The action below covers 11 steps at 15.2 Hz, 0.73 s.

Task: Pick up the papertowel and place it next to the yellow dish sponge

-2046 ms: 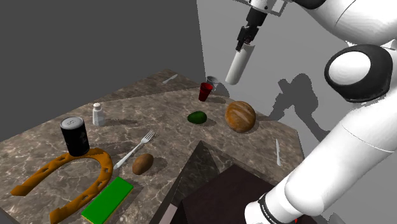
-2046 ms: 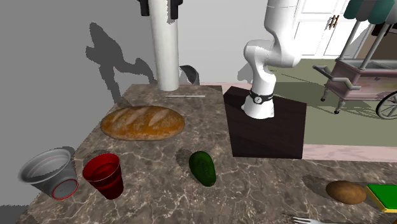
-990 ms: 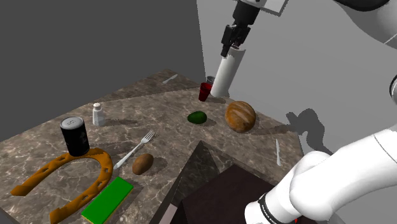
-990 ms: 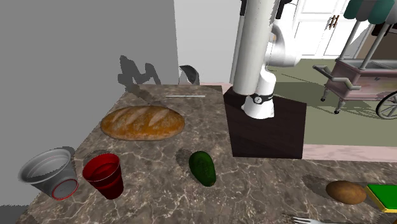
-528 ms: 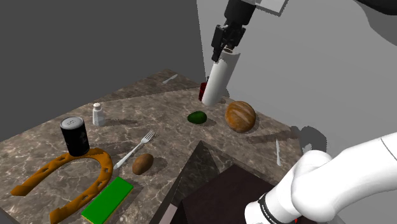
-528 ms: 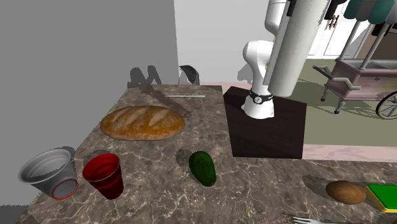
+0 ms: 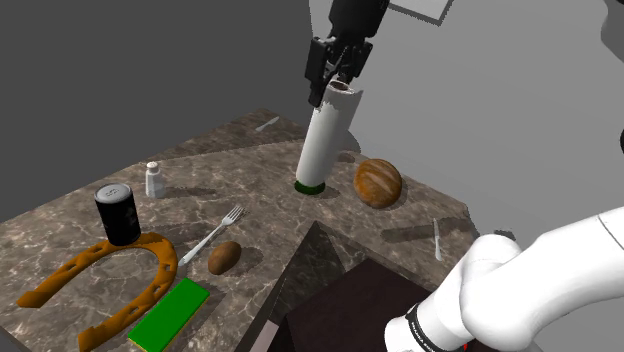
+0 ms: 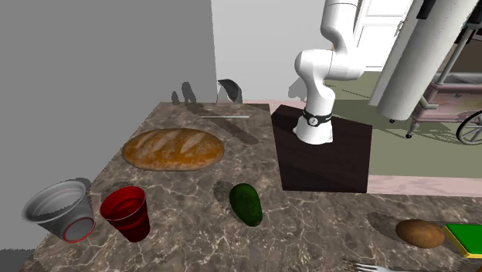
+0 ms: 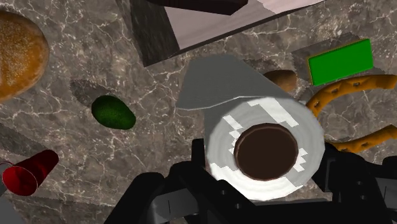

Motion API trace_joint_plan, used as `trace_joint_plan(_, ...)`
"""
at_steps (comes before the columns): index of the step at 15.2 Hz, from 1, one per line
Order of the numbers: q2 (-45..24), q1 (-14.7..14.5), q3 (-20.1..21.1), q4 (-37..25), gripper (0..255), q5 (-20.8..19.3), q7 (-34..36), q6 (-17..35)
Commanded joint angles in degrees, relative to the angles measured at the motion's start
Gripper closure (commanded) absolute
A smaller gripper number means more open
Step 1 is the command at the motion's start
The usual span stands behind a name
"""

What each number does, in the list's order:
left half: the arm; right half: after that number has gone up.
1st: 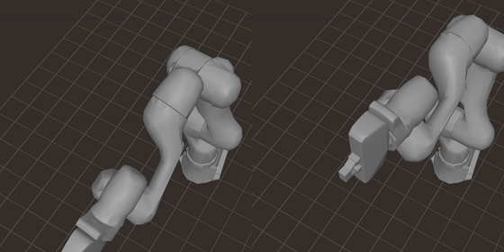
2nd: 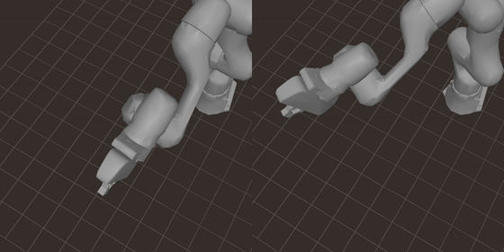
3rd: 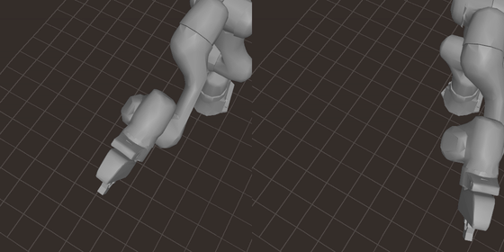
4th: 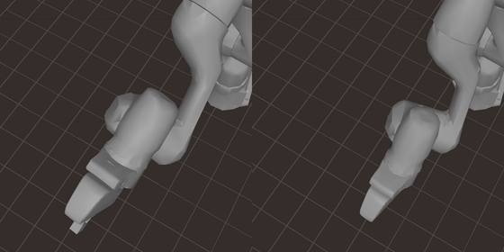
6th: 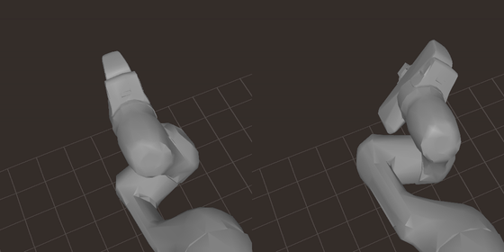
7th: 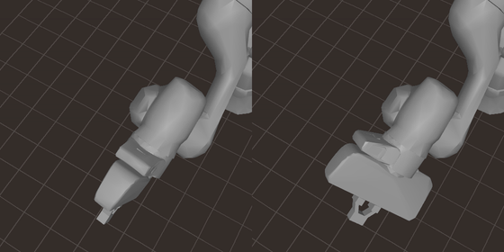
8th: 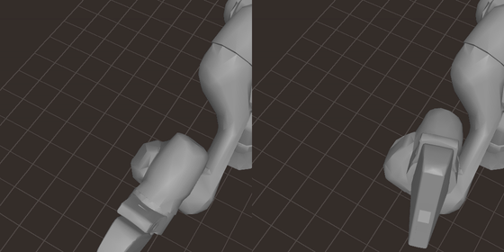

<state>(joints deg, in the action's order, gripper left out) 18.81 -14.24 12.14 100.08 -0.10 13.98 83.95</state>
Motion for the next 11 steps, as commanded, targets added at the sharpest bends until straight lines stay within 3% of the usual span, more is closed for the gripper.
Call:
trace_joint_plan(1,-0.4,-0.9,2.0,-0.3,255,0.4,3.0,0.0)
trace_joint_plan(11,-7.3,-5.5,12.8,-8.2,255,0.4,18.6,-1.6)
